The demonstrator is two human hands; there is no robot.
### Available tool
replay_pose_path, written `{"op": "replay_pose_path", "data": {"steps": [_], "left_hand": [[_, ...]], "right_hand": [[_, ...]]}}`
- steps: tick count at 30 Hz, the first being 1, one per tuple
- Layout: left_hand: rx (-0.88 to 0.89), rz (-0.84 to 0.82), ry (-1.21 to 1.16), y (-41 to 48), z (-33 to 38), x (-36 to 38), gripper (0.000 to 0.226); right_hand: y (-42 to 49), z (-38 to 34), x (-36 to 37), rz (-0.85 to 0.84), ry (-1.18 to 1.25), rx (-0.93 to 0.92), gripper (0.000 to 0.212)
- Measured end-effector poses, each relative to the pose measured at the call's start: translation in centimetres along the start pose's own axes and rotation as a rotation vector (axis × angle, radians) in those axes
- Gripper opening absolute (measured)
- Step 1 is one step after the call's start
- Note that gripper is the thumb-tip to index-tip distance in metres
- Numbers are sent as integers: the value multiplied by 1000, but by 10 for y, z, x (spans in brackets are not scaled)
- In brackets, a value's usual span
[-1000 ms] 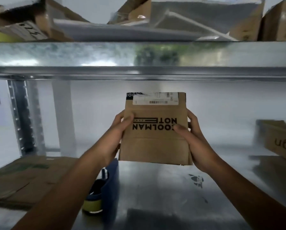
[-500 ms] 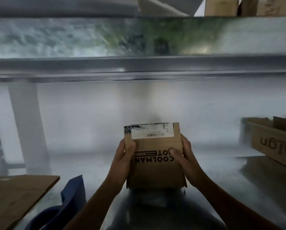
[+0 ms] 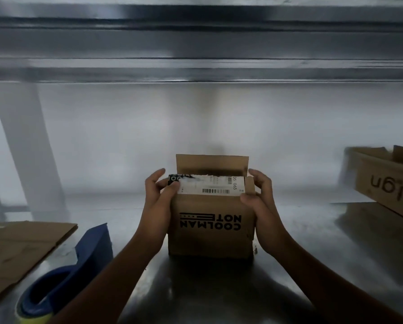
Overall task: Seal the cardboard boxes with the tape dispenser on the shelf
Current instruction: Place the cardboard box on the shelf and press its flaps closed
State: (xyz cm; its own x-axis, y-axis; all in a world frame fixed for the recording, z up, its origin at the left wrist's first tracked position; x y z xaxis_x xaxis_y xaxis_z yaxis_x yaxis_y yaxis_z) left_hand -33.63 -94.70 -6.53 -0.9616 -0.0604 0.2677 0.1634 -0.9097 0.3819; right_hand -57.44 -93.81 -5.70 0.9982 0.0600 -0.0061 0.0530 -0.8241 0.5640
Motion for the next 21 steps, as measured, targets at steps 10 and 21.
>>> {"op": "replay_pose_path", "data": {"steps": [10,21], "left_hand": [[30,-134,-101,0,8,8,73],[45,-180,-46,2,10,0,54]], "right_hand": [[3,1,1,17,2,3,89],[-2,0,7,-85,65,-12,68]]}}
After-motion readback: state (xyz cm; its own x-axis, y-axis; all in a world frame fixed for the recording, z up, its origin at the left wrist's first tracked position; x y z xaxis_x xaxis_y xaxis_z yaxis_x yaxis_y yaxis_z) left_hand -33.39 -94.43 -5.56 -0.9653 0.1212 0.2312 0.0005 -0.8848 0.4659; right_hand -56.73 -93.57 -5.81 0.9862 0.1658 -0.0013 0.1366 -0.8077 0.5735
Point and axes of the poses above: each hand's wrist, its own y-axis towards the middle knuckle, its own x-axis out of the palm, z = x × y, the point moved 10 cm from there along y, towards the middle knuckle, and after that the axes turned 6 degrees about -y, right-handed, at the moved point
